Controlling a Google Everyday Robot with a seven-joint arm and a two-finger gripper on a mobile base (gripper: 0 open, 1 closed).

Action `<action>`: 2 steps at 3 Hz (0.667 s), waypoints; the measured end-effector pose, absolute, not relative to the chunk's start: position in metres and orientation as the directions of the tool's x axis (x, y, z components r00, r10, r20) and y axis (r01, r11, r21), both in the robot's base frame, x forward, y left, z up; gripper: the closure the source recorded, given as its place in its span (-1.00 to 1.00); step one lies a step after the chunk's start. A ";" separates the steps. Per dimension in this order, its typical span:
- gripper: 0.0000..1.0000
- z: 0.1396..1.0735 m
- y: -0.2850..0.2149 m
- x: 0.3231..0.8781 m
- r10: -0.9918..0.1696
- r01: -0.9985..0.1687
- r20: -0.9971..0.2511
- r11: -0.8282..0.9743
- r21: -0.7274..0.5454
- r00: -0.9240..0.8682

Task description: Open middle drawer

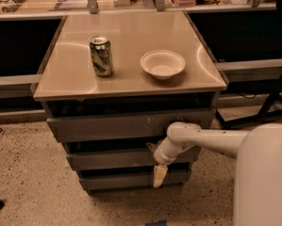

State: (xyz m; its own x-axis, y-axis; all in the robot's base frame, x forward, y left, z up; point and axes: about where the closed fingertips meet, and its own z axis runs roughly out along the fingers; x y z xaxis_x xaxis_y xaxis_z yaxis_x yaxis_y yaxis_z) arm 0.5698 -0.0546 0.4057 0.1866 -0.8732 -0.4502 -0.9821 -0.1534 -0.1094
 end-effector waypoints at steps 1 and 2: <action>-1.00 0.407 -0.048 0.553 -0.872 -0.981 -0.456 -0.195 -0.007 0.177; -1.00 0.412 -0.046 0.532 -0.869 -0.967 -0.461 -0.241 0.081 0.178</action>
Offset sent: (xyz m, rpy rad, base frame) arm -0.0591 0.0092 0.0170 -0.0446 0.2891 0.1431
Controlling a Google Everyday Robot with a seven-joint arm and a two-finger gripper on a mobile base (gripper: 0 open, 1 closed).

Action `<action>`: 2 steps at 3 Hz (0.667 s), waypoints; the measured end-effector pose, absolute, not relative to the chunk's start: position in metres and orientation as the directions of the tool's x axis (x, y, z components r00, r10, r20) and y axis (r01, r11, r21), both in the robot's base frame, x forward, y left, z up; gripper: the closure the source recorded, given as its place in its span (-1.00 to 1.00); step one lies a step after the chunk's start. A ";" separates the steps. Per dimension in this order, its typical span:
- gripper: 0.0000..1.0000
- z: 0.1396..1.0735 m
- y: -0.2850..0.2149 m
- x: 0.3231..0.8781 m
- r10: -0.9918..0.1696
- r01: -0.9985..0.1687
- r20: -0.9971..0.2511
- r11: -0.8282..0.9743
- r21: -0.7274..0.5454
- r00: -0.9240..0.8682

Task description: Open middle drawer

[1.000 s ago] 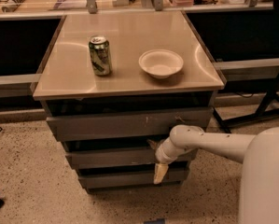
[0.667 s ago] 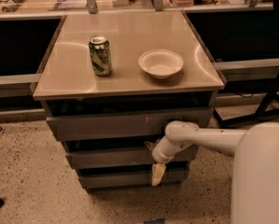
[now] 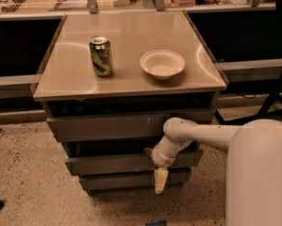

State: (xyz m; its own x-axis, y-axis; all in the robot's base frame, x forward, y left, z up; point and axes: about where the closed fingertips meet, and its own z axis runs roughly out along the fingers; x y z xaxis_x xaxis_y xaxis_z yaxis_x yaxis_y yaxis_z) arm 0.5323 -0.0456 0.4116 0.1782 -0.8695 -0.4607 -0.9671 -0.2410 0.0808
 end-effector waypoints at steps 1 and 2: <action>-1.00 0.422 -0.050 0.509 -0.871 -0.950 -0.458 -0.272 0.152 0.176; -1.00 0.430 -0.054 0.481 -0.874 -0.929 -0.455 -0.295 0.222 0.169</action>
Offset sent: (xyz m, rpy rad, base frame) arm -0.0853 -0.0163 0.0340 -0.0583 0.2246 0.0978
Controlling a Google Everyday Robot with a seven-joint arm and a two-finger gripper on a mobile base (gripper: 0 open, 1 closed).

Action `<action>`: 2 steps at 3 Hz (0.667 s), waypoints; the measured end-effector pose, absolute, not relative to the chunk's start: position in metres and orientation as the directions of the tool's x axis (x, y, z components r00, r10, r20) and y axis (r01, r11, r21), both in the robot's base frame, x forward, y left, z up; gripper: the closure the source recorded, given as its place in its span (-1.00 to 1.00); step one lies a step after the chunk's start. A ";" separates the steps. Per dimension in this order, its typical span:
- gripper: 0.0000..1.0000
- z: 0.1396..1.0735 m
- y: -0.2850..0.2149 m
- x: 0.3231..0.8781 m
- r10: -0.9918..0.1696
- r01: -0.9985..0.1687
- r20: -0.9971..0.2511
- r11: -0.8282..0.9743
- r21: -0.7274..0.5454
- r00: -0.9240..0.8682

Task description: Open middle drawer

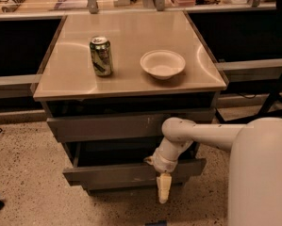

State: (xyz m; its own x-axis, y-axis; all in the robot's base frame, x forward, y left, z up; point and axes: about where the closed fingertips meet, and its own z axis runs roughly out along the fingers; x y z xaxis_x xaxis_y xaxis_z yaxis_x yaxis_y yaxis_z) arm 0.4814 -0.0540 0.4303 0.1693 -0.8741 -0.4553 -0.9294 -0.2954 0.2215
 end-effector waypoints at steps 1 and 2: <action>-1.00 0.437 -0.058 0.448 -0.875 -0.898 -0.463 -0.311 0.311 0.143; -1.00 0.437 -0.058 0.448 -0.875 -0.898 -0.463 -0.311 0.311 0.143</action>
Offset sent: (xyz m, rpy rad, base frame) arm -0.0878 -0.0218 0.0108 -0.0286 0.2935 0.0538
